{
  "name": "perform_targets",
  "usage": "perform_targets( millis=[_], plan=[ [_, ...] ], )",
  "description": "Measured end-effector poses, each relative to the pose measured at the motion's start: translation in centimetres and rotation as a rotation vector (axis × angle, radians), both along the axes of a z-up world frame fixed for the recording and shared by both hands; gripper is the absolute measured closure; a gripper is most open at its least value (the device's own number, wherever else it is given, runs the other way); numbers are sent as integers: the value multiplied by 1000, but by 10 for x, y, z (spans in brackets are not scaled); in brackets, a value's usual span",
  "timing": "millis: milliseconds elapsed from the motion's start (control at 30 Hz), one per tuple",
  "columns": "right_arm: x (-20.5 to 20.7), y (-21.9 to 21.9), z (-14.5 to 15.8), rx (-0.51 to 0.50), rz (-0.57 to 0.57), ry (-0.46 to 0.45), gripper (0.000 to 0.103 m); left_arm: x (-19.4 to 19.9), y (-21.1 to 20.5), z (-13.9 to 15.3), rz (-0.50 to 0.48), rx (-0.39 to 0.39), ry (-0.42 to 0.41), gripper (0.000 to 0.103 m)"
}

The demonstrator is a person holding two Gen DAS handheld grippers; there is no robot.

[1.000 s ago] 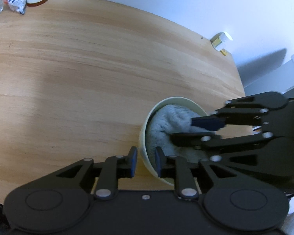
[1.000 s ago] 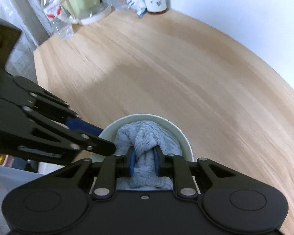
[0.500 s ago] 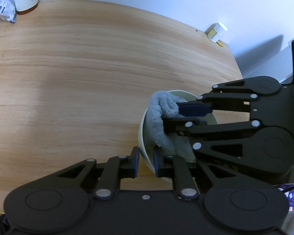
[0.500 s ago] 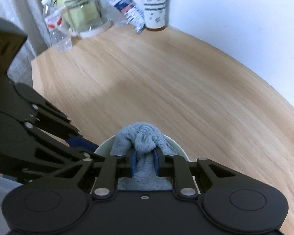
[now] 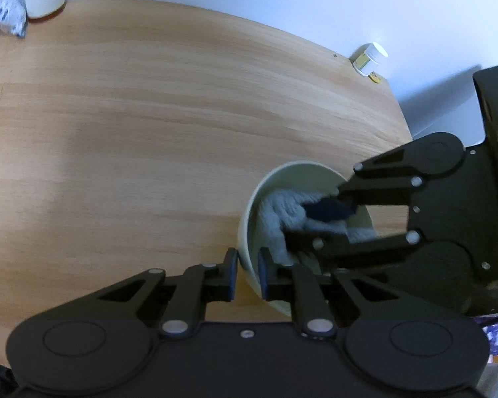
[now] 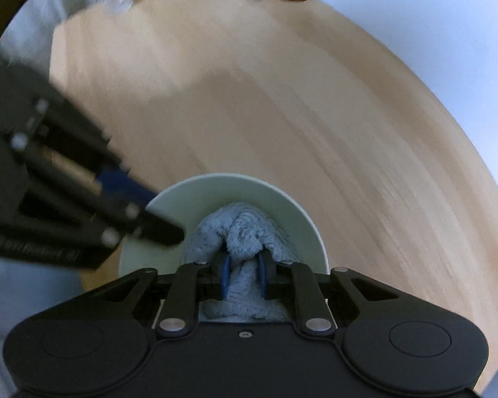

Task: Clean bowl
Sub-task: 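Scrub the towel around the bowl's bottom with the right gripper while the left holds the rim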

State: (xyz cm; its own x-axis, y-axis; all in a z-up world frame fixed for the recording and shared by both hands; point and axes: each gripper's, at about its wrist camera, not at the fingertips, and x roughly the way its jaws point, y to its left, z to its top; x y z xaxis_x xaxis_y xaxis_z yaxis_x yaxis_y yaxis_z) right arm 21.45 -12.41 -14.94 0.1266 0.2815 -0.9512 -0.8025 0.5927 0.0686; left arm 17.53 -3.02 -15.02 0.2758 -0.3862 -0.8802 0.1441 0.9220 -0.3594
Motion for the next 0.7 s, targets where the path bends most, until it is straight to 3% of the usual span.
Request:
perform_targets(
  millis=[233, 400, 533, 700],
  plan=[
    [9, -14, -3, 138, -20, 210, 83, 3, -2, -1, 12, -4, 6, 98],
    [15, -23, -13, 260, -119, 256, 84, 5, 4, 0, 17, -4, 10, 98],
    [3, -27, -12, 292, -142, 134, 85, 5, 3, 1, 11, 7, 7, 98],
    [-12, -20, -7, 205, -121, -21, 86, 7, -2, 0, 9, 16, 1, 98]
  ],
)
